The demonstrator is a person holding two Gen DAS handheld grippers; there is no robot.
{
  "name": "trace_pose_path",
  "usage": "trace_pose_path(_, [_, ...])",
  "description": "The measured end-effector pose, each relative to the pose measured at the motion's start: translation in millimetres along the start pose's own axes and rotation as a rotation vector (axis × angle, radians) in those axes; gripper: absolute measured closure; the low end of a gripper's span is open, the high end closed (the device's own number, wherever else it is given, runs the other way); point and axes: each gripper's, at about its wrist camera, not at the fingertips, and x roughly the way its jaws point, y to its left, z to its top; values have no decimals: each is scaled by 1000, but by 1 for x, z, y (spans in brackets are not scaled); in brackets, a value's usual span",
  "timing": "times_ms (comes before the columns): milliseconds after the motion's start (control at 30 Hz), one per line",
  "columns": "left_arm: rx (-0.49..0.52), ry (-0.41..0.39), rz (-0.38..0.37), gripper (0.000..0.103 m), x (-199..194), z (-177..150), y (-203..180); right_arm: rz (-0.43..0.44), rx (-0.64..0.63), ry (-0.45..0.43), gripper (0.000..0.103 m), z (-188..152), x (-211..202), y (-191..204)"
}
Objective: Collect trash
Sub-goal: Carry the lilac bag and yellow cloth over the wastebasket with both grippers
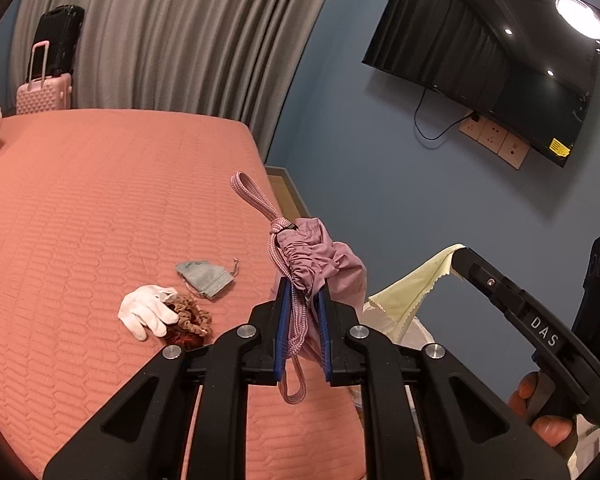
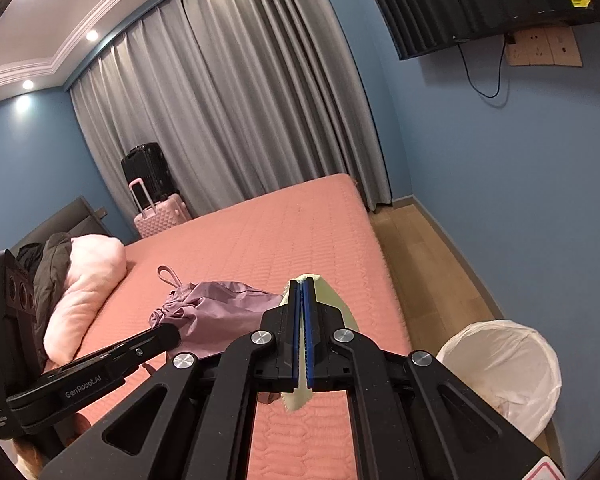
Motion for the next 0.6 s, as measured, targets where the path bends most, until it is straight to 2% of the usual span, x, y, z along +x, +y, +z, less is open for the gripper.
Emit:
trace_pose_path(233, [83,3,-39,90,3,-2,-47,-52,12,-47,101,11,-37,-29])
trace_pose_path(600, [179,44,-102,90,21,-7,-107,-116,56,-71,101,10,-60,-73])
